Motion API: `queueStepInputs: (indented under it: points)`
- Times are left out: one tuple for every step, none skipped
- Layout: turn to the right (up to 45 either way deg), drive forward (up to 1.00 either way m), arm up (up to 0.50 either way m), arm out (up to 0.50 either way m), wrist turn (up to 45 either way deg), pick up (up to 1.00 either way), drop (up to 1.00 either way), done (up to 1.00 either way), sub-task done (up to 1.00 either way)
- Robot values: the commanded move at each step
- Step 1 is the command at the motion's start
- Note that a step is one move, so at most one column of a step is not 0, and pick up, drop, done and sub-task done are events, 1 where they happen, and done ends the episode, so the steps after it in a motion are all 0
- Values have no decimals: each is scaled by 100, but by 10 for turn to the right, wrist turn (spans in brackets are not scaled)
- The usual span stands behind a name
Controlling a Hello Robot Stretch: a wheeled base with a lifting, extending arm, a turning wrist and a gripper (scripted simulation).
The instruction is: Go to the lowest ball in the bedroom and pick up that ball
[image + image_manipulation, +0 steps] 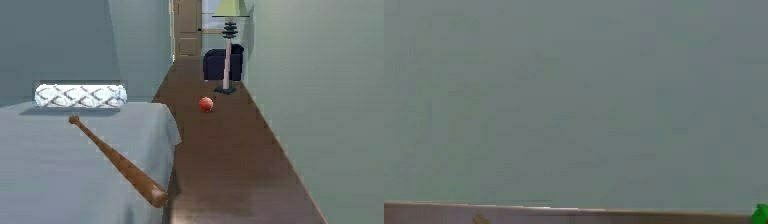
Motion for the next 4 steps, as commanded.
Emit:
queueStepInputs:
  points:
    - [0, 15, 0, 0, 0, 0, 0, 0, 0]
    - [120, 0, 0, 0, 0, 0, 0, 0, 0]
    - [0, 100, 0, 0, 0, 0, 0, 0, 0]
    - [0, 65, 0, 0, 0, 0, 0, 0, 0]
